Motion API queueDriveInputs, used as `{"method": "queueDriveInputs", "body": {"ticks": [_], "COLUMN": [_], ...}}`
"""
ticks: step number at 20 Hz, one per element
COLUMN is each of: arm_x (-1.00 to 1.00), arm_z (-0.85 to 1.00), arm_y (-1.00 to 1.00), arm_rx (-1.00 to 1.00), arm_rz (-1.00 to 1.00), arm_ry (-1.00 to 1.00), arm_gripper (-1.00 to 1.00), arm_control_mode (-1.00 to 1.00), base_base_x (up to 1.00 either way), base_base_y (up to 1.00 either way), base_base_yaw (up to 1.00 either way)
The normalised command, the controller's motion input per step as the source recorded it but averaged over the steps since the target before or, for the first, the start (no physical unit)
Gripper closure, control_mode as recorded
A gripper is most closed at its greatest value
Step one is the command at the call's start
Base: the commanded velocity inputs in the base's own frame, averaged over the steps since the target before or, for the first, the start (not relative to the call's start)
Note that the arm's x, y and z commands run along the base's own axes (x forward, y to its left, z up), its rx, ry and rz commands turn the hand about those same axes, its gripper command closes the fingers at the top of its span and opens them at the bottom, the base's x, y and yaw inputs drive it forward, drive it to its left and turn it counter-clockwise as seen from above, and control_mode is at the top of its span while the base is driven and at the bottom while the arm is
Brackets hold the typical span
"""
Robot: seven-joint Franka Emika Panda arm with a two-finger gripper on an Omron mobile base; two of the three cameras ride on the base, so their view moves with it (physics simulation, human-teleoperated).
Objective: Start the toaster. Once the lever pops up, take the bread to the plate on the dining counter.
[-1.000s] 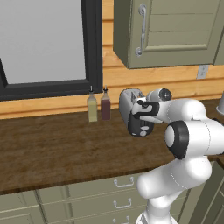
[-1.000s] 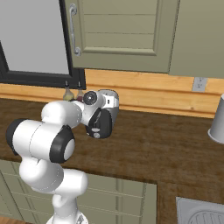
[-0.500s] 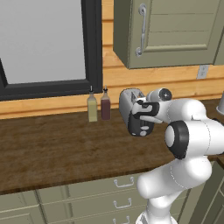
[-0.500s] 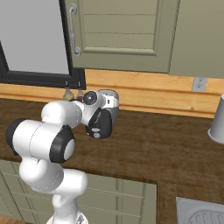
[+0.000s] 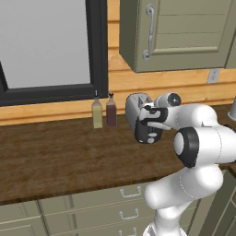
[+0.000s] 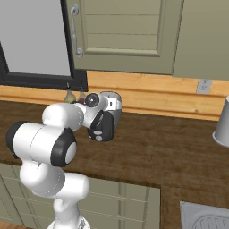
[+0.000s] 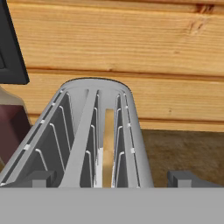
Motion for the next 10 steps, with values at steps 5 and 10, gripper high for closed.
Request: {"method": "queueDriveInputs", "body": {"ticks": [5, 10], "arm_x": [0.00, 0.00], "arm_z": [0.00, 0.00], "arm_y": [0.00, 0.00], "arm_rx": [0.00, 0.00], "arm_rz": [0.00, 0.00], "arm_ry": [0.00, 0.00], "arm_gripper": [-1.00, -1.00], "arm_control_mode": [-1.00, -1.00], "base_base_x": [0.00, 0.00], "base_base_y": [0.00, 0.00], "base_base_yaw": [0.00, 0.00]}}
